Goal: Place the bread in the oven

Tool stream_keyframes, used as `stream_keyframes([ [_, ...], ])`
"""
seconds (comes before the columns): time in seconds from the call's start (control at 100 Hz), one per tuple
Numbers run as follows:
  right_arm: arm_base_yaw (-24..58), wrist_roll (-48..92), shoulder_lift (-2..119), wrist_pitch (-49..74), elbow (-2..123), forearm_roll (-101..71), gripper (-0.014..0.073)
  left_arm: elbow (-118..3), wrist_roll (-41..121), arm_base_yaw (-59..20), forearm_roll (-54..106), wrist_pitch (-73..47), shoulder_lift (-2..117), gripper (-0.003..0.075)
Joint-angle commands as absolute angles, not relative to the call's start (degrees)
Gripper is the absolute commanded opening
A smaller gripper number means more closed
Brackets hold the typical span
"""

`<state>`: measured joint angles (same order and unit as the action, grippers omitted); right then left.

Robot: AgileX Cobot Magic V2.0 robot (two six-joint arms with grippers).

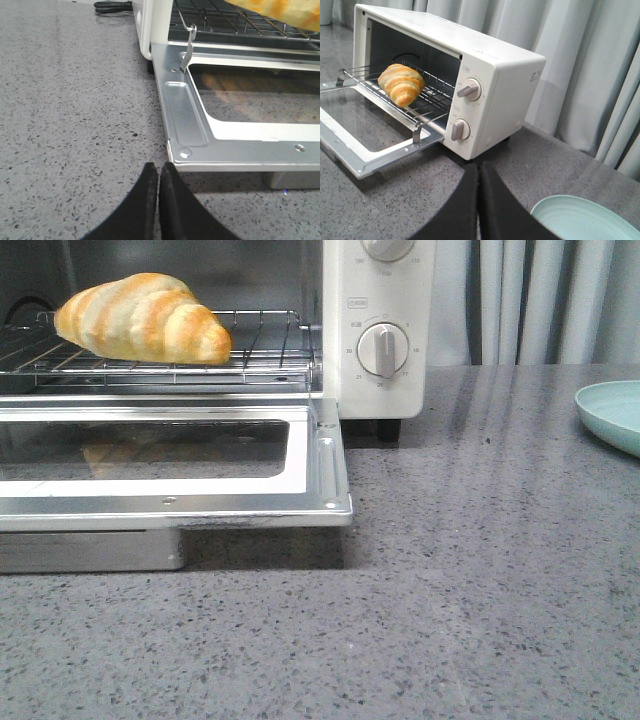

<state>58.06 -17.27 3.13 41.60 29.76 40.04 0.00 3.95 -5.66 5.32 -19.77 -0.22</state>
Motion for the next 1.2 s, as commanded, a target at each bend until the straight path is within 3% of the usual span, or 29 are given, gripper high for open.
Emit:
stream_keyframes([
  [0.0, 57.93, -17.59, 4.17, 41.61, 29.29, 43.23, -0.0069, 1.33, 3.43, -5.53, 5.46, -17.39, -1.90, -0.0021],
  [0.12, 57.62, -17.59, 4.17, 42.69, 23.76, 47.78, -0.0069, 1.33, 3.43, -5.53, 5.46, -17.39, -1.90, -0.0021],
  [0.31, 50.90, -17.59, 4.17, 33.50, 16.59, 44.60, -0.0069, 1.33, 3.43, -5.53, 5.46, -17.39, -1.90, -0.0021],
  [0.59, 28.37, -16.66, 4.17, 20.88, 8.42, 20.27, -0.0069, 1.33, 3.43, -5.53, 5.46, -17.39, -1.90, -0.0021],
  [0.79, 12.24, -9.32, 4.17, 3.64, -1.61, 11.40, -0.0069, 1.33, 3.43, -5.53, 5.46, -17.39, -1.90, -0.0021],
  [0.94, 6.65, -9.22, 3.07, 10.64, -1.31, 11.40, -0.0069, 1.33, 3.43, -5.53, 5.46, -17.39, -1.90, -0.0021],
  [1.19, 5.90, -9.22, -1.65, 17.56, -1.31, 12.61, -0.0069, 1.33, 3.43, -5.53, 5.46, -17.39, -1.90, -0.0021],
])
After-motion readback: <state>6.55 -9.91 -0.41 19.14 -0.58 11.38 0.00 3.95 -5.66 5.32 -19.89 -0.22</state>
